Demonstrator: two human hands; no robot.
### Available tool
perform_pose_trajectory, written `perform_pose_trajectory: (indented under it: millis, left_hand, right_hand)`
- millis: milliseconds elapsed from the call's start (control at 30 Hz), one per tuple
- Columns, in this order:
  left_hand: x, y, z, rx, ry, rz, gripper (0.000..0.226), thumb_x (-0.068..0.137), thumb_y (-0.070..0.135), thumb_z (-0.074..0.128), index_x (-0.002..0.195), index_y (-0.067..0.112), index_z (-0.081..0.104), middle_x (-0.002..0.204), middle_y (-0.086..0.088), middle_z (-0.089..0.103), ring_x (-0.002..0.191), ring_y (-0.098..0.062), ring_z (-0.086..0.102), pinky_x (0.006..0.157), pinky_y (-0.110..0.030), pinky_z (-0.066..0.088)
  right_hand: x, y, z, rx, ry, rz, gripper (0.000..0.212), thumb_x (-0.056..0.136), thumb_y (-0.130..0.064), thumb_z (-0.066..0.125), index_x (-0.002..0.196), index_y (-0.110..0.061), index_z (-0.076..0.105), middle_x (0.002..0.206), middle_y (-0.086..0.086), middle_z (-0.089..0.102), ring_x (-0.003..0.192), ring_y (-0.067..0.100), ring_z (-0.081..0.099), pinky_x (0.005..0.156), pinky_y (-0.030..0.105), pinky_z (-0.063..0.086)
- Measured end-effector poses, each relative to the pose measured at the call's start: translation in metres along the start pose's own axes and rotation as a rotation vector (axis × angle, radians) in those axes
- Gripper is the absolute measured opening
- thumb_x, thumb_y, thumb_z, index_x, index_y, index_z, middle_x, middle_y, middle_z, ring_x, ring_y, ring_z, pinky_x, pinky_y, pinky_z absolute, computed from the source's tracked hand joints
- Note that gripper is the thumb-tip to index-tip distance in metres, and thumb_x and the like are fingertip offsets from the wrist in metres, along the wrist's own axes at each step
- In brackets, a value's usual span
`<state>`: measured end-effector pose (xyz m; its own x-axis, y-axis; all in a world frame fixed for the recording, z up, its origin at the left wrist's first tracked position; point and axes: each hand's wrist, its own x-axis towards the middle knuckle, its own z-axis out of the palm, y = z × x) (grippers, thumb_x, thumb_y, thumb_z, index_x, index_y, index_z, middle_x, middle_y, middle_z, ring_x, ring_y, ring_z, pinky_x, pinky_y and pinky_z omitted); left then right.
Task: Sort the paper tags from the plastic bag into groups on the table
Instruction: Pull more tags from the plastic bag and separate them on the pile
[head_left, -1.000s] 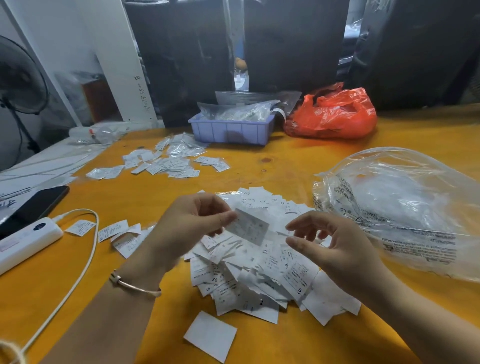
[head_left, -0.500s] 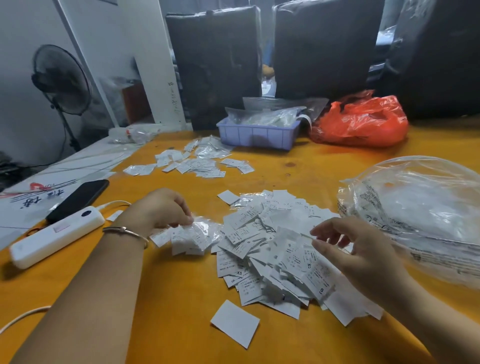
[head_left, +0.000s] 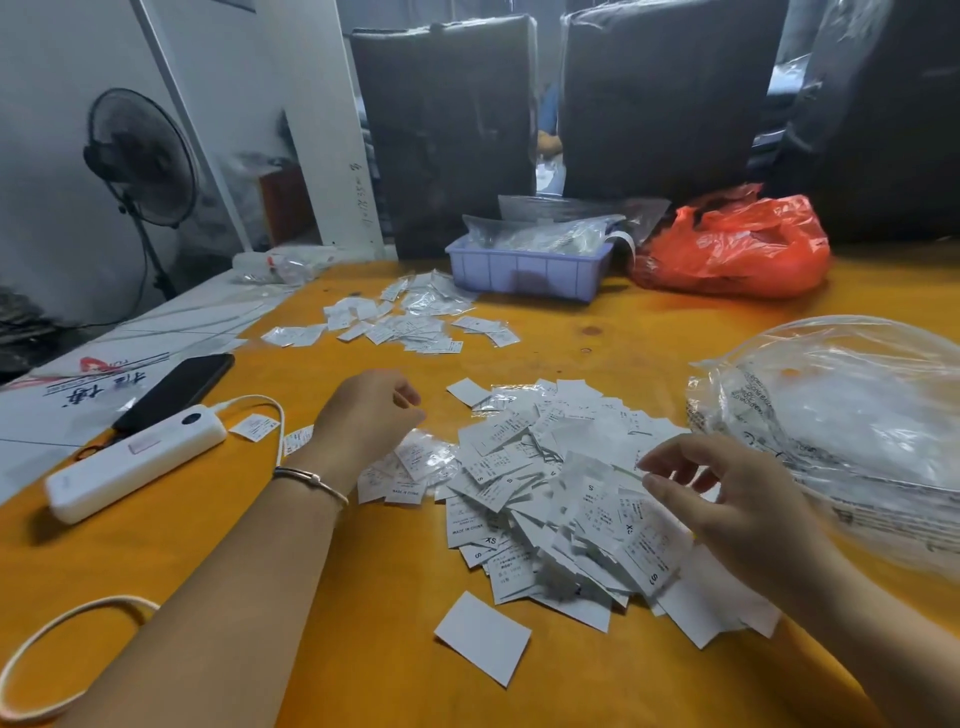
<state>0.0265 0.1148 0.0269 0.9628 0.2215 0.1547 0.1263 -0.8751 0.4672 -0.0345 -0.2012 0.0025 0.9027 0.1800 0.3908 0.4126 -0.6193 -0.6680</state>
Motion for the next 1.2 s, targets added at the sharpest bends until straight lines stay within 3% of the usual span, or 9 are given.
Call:
perform_pose_trajectory:
  millis: [133, 200, 300, 433, 567, 733, 867, 1033, 1200]
  left_hand:
    - [-0.022, 0.043, 0.008, -0.187, -0.132, 0.239, 0.003, 0.091, 0.029, 0.070, 0.091, 0.026, 0.072, 0.082, 0.013, 0.068, 0.076, -0.001, 0.062, 0.059, -0.015, 0.044]
    - [-0.033, 0.060, 0.015, -0.224, -0.245, 0.343, 0.004, 0.090, 0.028, 0.071, 0.089, 0.027, 0.074, 0.080, 0.013, 0.070, 0.075, -0.001, 0.064, 0.063, -0.018, 0.049]
    - [-0.044, 0.072, 0.027, -0.205, -0.270, 0.410, 0.005, 0.090, 0.028, 0.071, 0.086, 0.028, 0.073, 0.083, 0.013, 0.071, 0.079, -0.003, 0.063, 0.071, -0.026, 0.054]
    - [-0.054, 0.071, 0.043, -0.237, -0.220, 0.442, 0.006, 0.091, 0.025, 0.069, 0.087, 0.030, 0.070, 0.087, 0.017, 0.066, 0.085, 0.004, 0.060, 0.067, -0.017, 0.045]
    - [-0.059, 0.063, 0.051, -0.281, -0.177, 0.499, 0.007, 0.091, 0.021, 0.069, 0.091, 0.028, 0.070, 0.091, 0.017, 0.065, 0.091, 0.002, 0.059, 0.068, -0.011, 0.045]
    - [-0.061, 0.059, 0.055, -0.349, -0.176, 0.511, 0.013, 0.088, 0.017, 0.073, 0.089, 0.030, 0.071, 0.088, 0.017, 0.066, 0.090, 0.001, 0.060, 0.066, -0.009, 0.045]
    - [-0.060, 0.059, 0.056, -0.400, -0.197, 0.461, 0.016, 0.088, 0.014, 0.072, 0.086, 0.030, 0.073, 0.084, 0.020, 0.067, 0.089, 0.001, 0.061, 0.066, -0.010, 0.045]
    - [-0.062, 0.060, 0.055, -0.431, -0.208, 0.430, 0.015, 0.089, 0.016, 0.071, 0.086, 0.031, 0.073, 0.086, 0.025, 0.067, 0.088, 0.001, 0.062, 0.067, -0.016, 0.049]
    - [-0.062, 0.060, 0.054, -0.435, -0.218, 0.410, 0.015, 0.089, 0.017, 0.071, 0.086, 0.031, 0.074, 0.084, 0.026, 0.066, 0.086, 0.001, 0.062, 0.068, -0.020, 0.049]
  right_hand:
    - [0.003, 0.001, -0.003, -0.009, 0.009, 0.034, 0.019, 0.082, -0.012, 0.072, 0.073, -0.027, 0.066, 0.065, -0.008, 0.064, 0.061, 0.010, 0.057, 0.053, 0.030, 0.046]
    - [0.005, 0.003, -0.006, -0.087, 0.017, 0.043, 0.019, 0.082, -0.012, 0.072, 0.071, -0.025, 0.064, 0.062, -0.008, 0.061, 0.057, 0.013, 0.055, 0.052, 0.034, 0.046]
    - [0.013, 0.012, -0.022, -0.347, 0.127, 0.050, 0.017, 0.082, -0.012, 0.071, 0.068, -0.018, 0.062, 0.062, -0.007, 0.059, 0.057, 0.017, 0.053, 0.055, 0.030, 0.037]
    - [0.025, 0.029, -0.048, -0.692, 0.213, 0.199, 0.007, 0.083, -0.008, 0.062, 0.080, -0.012, 0.067, 0.083, 0.007, 0.067, 0.080, 0.032, 0.057, 0.072, 0.038, 0.043]
    - [0.030, 0.043, -0.058, -0.913, 0.141, 0.376, 0.024, 0.089, -0.021, 0.056, 0.110, -0.016, 0.064, 0.111, 0.006, 0.060, 0.107, 0.029, 0.052, 0.085, 0.037, 0.040]
    - [0.032, 0.058, -0.062, -0.940, 0.050, 0.502, 0.042, 0.089, -0.050, 0.059, 0.118, -0.019, 0.058, 0.120, 0.007, 0.051, 0.116, 0.027, 0.045, 0.091, 0.038, 0.038]
    - [0.032, 0.060, -0.062, -0.929, 0.103, 0.451, 0.017, 0.094, -0.028, 0.057, 0.105, -0.022, 0.068, 0.107, 0.004, 0.058, 0.107, 0.027, 0.050, 0.087, 0.037, 0.038]
    - [0.031, 0.059, -0.063, -0.846, 0.223, 0.386, 0.017, 0.092, -0.016, 0.058, 0.091, -0.018, 0.075, 0.096, 0.006, 0.065, 0.096, 0.029, 0.053, 0.081, 0.036, 0.037]
    - [0.029, 0.059, -0.062, -0.685, 0.361, 0.312, 0.008, 0.083, -0.009, 0.071, 0.075, -0.008, 0.069, 0.081, 0.010, 0.066, 0.084, 0.033, 0.055, 0.070, 0.035, 0.035]
